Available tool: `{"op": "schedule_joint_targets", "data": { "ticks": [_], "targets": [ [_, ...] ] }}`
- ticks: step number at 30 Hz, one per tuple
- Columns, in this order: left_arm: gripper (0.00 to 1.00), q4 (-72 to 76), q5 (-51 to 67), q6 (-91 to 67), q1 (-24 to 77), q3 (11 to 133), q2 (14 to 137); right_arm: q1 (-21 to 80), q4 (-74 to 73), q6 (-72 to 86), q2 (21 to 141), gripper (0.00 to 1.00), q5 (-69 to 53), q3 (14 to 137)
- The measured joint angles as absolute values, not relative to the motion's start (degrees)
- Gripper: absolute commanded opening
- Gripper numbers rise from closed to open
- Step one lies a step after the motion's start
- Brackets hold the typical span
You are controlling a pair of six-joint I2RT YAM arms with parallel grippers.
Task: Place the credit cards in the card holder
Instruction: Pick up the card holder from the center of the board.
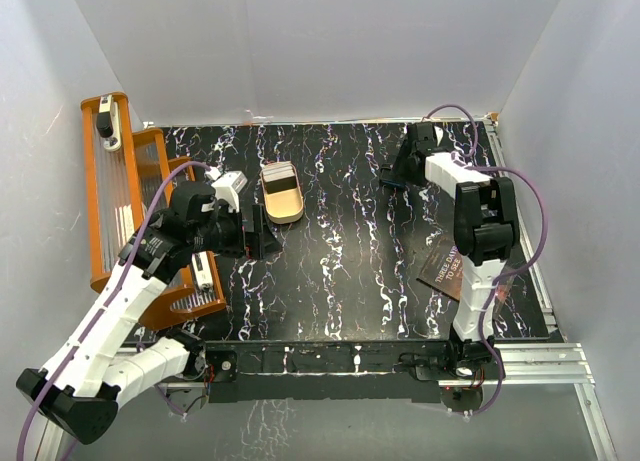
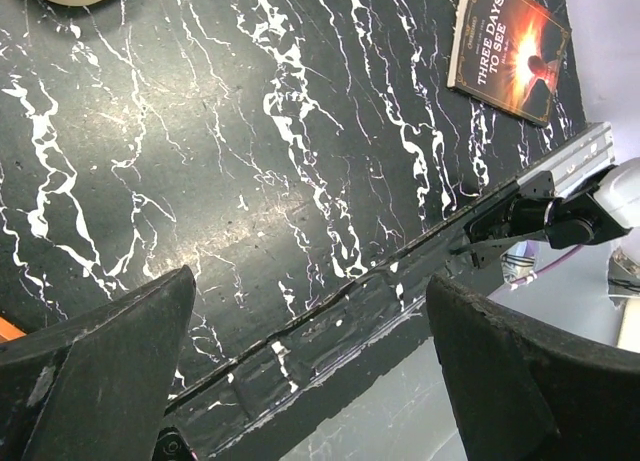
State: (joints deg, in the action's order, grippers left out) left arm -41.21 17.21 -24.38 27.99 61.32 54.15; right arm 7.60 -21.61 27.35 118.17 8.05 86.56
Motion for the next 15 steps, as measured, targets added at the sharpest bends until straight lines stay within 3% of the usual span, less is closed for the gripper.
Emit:
{"op": "schedule_joint_targets", "data": {
  "ticks": [11, 15],
  "targets": [
    [0.99, -41.78, 18.68, -24.91, 27.99, 61.54, 54.17, 3.92, -21.06, 26.89, 123.57, 0.48, 1.56, 90.89],
    [0.99, -42.30, 18.46, -26.37, 27.99, 61.54, 54.19, 2.74, -20.29, 26.74, 124.01, 0.36, -2.66, 90.89]
  ]
}}
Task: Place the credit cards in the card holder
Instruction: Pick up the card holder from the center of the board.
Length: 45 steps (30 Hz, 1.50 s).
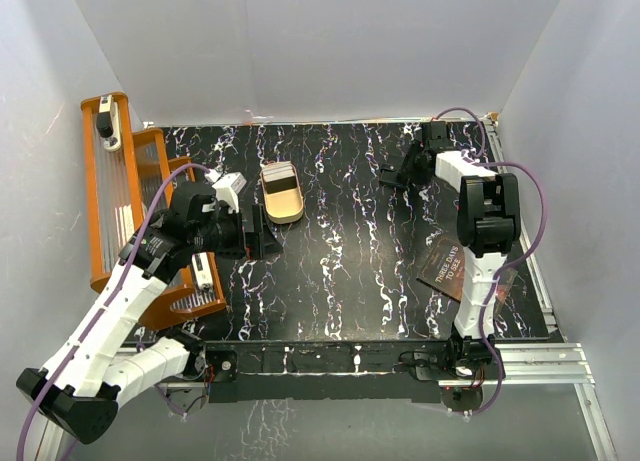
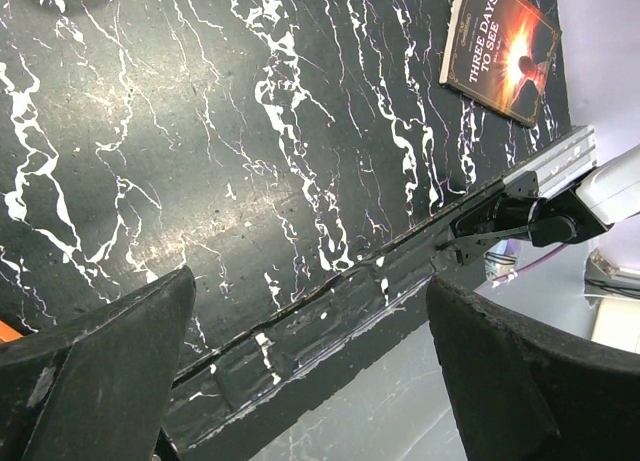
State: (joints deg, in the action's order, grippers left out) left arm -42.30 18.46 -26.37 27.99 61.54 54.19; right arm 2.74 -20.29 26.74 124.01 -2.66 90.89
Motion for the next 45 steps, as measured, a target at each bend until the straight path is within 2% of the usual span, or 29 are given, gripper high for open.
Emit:
{"op": "schedule_joint_targets", "data": {
  "ticks": [4, 12, 20, 29, 38, 45],
  "targets": [
    [0.99, -42.30, 18.33, -28.01, 27.99, 61.54, 54.08, 2.15, -20.08, 25.91, 124.25, 0.22, -5.56, 90.85],
    [0.97, -42.26, 18.52, -27.38, 27.99, 61.54, 52.12, 1.80, -17.06, 25.58, 123.13, 0.00, -9.50, 87.59],
    [0.96, -41.98, 21.58, -24.51, 27.99, 61.30, 54.06, 2.04, -16.64, 24.82, 114.43, 0.00, -12.47, 75.83],
    [0.88, -37.34, 25.91, -26.22, 27.99, 57.63, 55.68, 3.03, -19.27, 25.19, 95.81, 0.00, -15.16, 57.04],
    [0.76, -28.38, 31.14, -32.03, 28.91, 52.07, 60.25, 6.46, -22.22, 26.52, 77.12, 0.00, -18.39, 41.76],
    [0.65, -23.49, 31.24, -34.63, 31.77, 51.09, 66.81, 13.89, -22.48, 32.99, 70.48, 0.00, -20.38, 34.61]
  ]
}}
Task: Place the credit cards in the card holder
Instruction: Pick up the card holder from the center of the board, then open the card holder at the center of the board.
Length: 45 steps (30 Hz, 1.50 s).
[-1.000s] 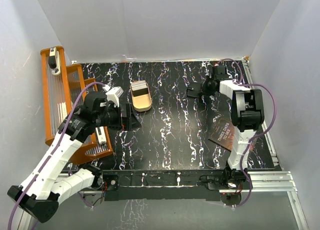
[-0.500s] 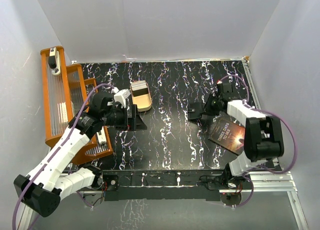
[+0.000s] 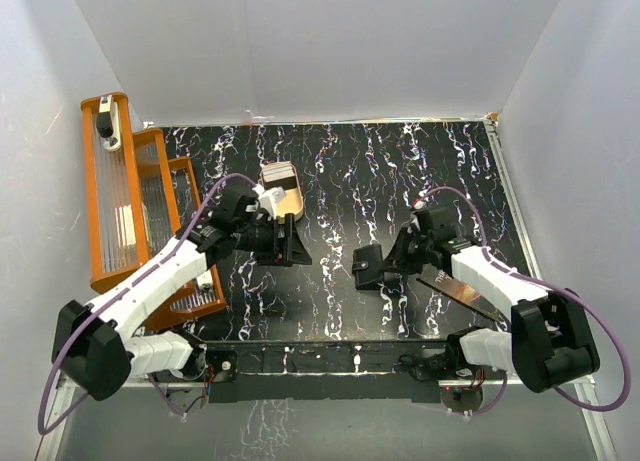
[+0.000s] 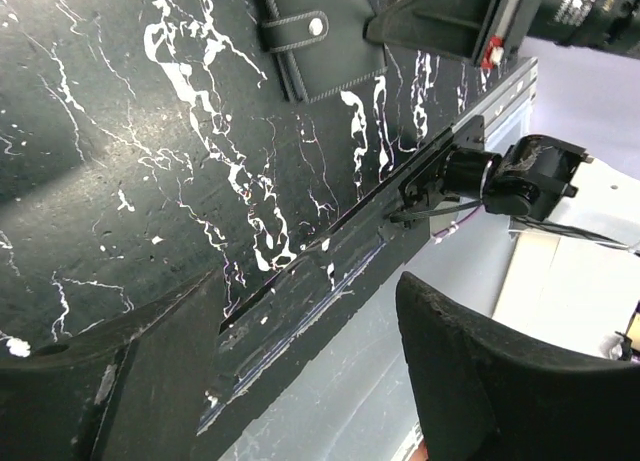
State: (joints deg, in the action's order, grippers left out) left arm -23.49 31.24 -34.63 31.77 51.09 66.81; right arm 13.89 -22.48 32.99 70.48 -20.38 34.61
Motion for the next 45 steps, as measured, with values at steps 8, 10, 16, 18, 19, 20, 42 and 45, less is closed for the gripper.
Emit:
{"op": "schedule_joint_targets", "data": {
  "ticks": [8, 10, 16, 18, 19, 20, 42, 45],
  "targets": [
    [0.52, -20.53, 28.12, -37.15, 37.85, 51.99, 75.57, 29.21, -19.44, 43.88, 65.98, 0.00, -19.88, 32.71],
    [0.53, -19.75, 27.18, -37.63, 39.29, 52.18, 77.01, 31.00, -18.63, 45.87, 64.42, 0.00, -18.96, 32.73],
    [0.59, -17.21, 25.76, -39.75, 42.63, 52.21, 80.01, 36.42, -16.84, 50.13, 61.06, 0.00, -15.70, 32.82],
    [0.61, -16.19, 25.61, -40.23, 43.18, 52.21, 81.01, 37.36, -16.78, 50.72, 60.88, 0.00, -14.92, 32.95],
    [0.61, -15.86, 25.47, -40.40, 43.35, 52.21, 81.41, 37.82, -16.80, 51.03, 60.86, 0.00, -14.61, 33.10],
    [0.61, -15.27, 25.39, -40.62, 43.46, 52.18, 82.13, 38.30, -16.78, 51.18, 60.86, 0.00, -14.28, 33.26],
    [0.31, -13.72, 22.57, -36.91, 44.88, 52.16, 90.91, 48.71, -14.92, 53.12, 65.28, 0.00, -5.87, 34.39],
    [0.31, -14.09, 21.98, -36.21, 45.04, 52.16, 91.24, 49.06, -14.87, 53.12, 65.39, 0.00, -5.48, 34.39]
  ]
}}
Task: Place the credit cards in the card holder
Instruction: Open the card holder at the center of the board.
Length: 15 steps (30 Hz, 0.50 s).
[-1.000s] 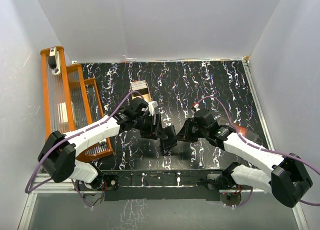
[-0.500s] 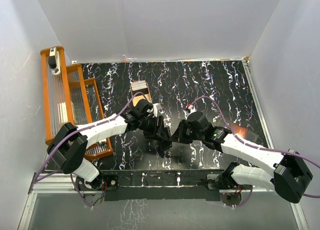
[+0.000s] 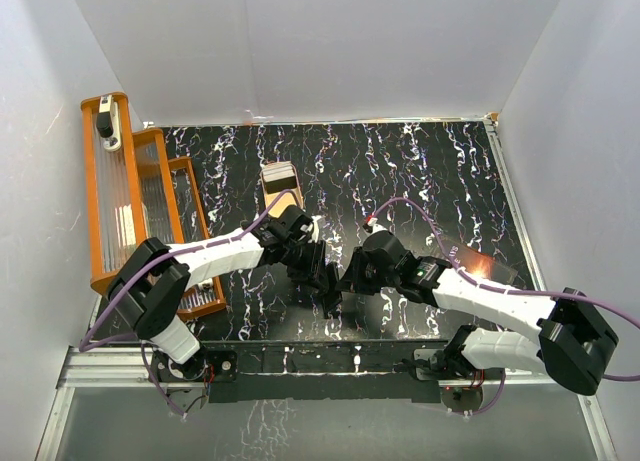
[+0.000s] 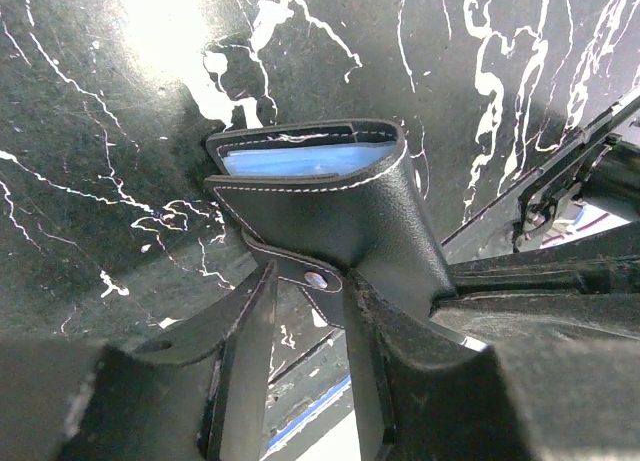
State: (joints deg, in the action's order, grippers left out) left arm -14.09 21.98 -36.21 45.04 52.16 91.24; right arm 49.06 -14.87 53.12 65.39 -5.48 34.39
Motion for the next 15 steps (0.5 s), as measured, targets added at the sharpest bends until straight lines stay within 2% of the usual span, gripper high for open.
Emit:
{"op": "schedule_joint_targets", "data": {
  "ticks": [8, 15],
  "targets": [
    [0.29, -13.82, 21.96, -35.92, 45.56, 52.07, 91.61, 49.19, -14.98, 53.15, 65.39, 0.00, -4.67, 34.39],
    [0.22, -14.00, 21.82, -35.88, 45.89, 52.05, 91.61, 49.52, -15.49, 53.12, 65.30, 0.00, -3.57, 34.37]
  ]
}}
